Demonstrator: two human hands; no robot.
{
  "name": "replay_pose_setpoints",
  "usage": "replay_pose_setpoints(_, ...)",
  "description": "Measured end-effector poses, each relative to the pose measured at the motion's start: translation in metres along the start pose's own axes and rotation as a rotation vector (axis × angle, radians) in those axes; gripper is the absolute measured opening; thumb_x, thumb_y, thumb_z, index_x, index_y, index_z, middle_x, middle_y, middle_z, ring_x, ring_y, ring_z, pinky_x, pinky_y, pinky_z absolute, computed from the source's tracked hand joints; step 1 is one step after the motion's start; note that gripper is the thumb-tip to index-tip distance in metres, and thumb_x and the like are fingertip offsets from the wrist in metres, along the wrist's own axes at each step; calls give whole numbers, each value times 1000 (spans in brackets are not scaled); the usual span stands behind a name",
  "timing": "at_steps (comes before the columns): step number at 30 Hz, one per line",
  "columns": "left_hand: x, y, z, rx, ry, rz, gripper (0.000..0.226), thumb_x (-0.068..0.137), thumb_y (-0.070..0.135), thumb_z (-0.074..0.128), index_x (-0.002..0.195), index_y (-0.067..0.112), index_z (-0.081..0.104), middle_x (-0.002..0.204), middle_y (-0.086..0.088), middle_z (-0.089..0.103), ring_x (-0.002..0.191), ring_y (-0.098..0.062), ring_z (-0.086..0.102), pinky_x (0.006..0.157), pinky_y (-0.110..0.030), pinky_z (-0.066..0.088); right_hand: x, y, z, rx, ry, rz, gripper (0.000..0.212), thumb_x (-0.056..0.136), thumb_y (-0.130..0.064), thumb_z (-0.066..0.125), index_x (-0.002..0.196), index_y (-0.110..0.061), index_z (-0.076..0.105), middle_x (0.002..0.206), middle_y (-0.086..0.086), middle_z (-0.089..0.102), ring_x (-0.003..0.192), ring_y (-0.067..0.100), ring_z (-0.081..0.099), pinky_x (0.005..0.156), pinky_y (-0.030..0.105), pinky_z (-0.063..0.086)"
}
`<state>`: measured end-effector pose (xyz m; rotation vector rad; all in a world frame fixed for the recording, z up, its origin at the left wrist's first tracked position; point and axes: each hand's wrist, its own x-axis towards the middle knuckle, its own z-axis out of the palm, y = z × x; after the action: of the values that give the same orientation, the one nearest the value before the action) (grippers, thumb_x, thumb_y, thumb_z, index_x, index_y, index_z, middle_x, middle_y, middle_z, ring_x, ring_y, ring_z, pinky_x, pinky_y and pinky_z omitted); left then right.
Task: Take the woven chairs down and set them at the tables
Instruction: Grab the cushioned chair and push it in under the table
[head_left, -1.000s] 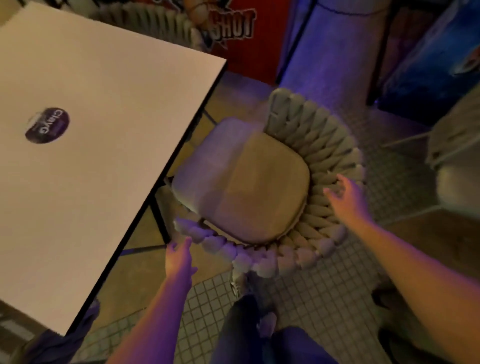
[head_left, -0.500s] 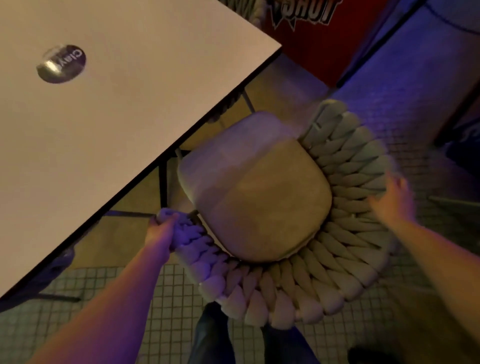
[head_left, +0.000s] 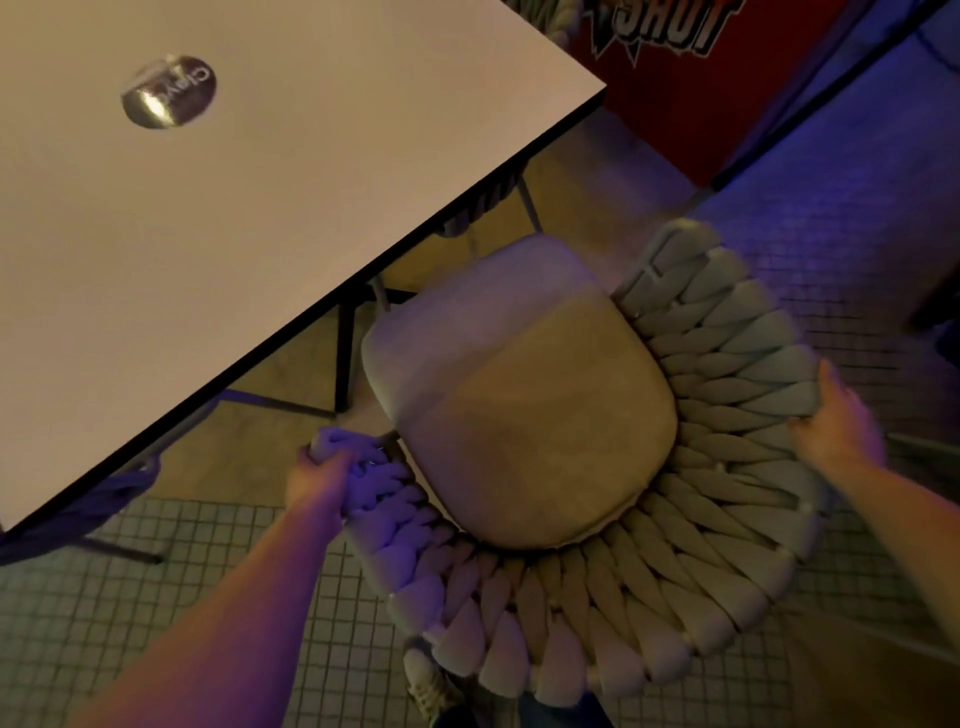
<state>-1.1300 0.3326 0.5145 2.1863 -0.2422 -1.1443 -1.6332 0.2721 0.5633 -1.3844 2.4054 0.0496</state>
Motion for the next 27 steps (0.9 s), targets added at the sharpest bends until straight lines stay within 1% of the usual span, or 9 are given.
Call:
replay_pose_setpoints(3, -11, -28, -24, -9, 28, -28, 38, 68, 17, 68, 103, 17, 56, 82, -11, 63, 65, -26, 61, 50, -31, 50, -21, 0, 7, -33, -20, -9, 79, 80, -4, 64, 149, -8, 25, 118, 41, 50, 102, 55, 55, 83, 53, 46)
replay_pose_setpoints(6, -19, -47, -50, -8, 68, -63, 35, 66, 18, 68, 99, 17, 56, 81, -11, 63, 65, -27, 62, 42, -30, 52, -41, -6, 13, -16, -30, -42, 80, 79, -2, 66, 148, -7, 26, 117, 40, 50, 100, 54, 55, 81, 52, 47)
replay_pose_setpoints(8, -21, -57, -66, -8, 83, -72, 38, 60, 19, 66, 96, 13, 58, 81, -13, 65, 67, -29, 63, 54, -38, 55, -51, -13, 18, -10, -41, -64, 80, 79, -1, 65, 148, -7, 27, 118, 39, 49, 100, 53, 55, 81, 51, 47)
replay_pose_setpoints(10, -19, -64, -80, 7, 106, -77, 34, 65, 14, 67, 98, 11, 60, 82, -15, 66, 71, -31, 64, 66, -47, 56, -57, -24, 21, 15, -59, -94, 80, 79, -2, 65, 149, -10, 27, 117, 38, 50, 99, 51, 56, 82, 50, 49)
replay_pose_setpoints(12, -15, -68, -93, 11, 124, -86, 28, 70, 8, 66, 98, 10, 61, 82, -16, 66, 73, -32, 64, 72, -53, 56, -60, -37, 25, 33, -69, -117, 79, 80, -1, 63, 149, -10, 27, 118, 37, 50, 101, 50, 57, 83, 50, 49)
replay_pose_setpoints(16, -9, -68, -111, 1, 155, -78, 21, 71, 7, 66, 91, 9, 61, 82, -16, 65, 66, -28, 60, 67, -44, 54, -64, -57, 34, 23, -58, -165, 78, 78, 0, 63, 148, -8, 29, 122, 36, 50, 103, 49, 56, 84, 50, 49)
replay_pose_setpoints(21, 1, -58, -121, 20, 148, -94, 48, 52, 23, 64, 98, 9, 59, 87, -20, 65, 80, -36, 64, 74, -53, 55, -66, -67, 42, 28, -66, -166, 81, 80, 0, 63, 150, -10, 24, 128, 35, 46, 108, 49, 54, 85, 48, 46)
replay_pose_setpoints(23, 5, -56, -123, 24, 143, -95, 49, 54, 22, 65, 100, 8, 60, 94, -23, 67, 86, -41, 66, 75, -56, 56, -67, -69, 42, 29, -64, -174, 79, 80, -1, 62, 150, -11, 25, 124, 35, 48, 105, 48, 55, 84, 48, 47)
replay_pose_setpoints(27, 14, -52, -127, 72, 134, -88, 46, 61, 23, 67, 103, 7, 61, 95, -24, 68, 85, -42, 67, 73, -57, 57, -67, -74, 43, 39, -55, -162, 78, 81, 1, 61, 150, -10, 26, 121, 37, 49, 105, 50, 54, 82, 48, 47)
